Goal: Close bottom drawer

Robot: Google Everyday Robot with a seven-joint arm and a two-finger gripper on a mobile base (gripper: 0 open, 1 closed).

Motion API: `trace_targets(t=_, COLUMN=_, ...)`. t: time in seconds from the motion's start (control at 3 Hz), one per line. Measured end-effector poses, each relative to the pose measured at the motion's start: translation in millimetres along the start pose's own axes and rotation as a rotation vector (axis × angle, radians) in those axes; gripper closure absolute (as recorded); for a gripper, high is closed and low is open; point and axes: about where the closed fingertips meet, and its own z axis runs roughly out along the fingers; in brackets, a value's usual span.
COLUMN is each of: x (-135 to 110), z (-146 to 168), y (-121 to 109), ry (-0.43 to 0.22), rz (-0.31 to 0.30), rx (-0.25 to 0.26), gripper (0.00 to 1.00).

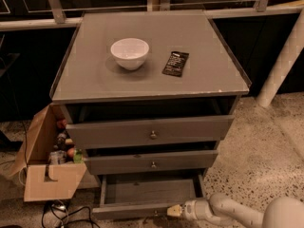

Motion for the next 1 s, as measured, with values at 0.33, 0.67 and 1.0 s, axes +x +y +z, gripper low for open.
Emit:
trace_targets(t=0.33, x=-10, z=3, y=6, ry=-0.025, rz=-0.009, rx=-0.003, gripper=1.00)
trace_targets(t=0.67, x=-26, z=10, y=13, ry=-0.057, rz=-0.014, rx=0.008, gripper=1.00)
trace_targets(t=1.0, x=-26, z=10, y=13, ry=-0.057, rz=-0.014, rx=0.008, gripper=1.00)
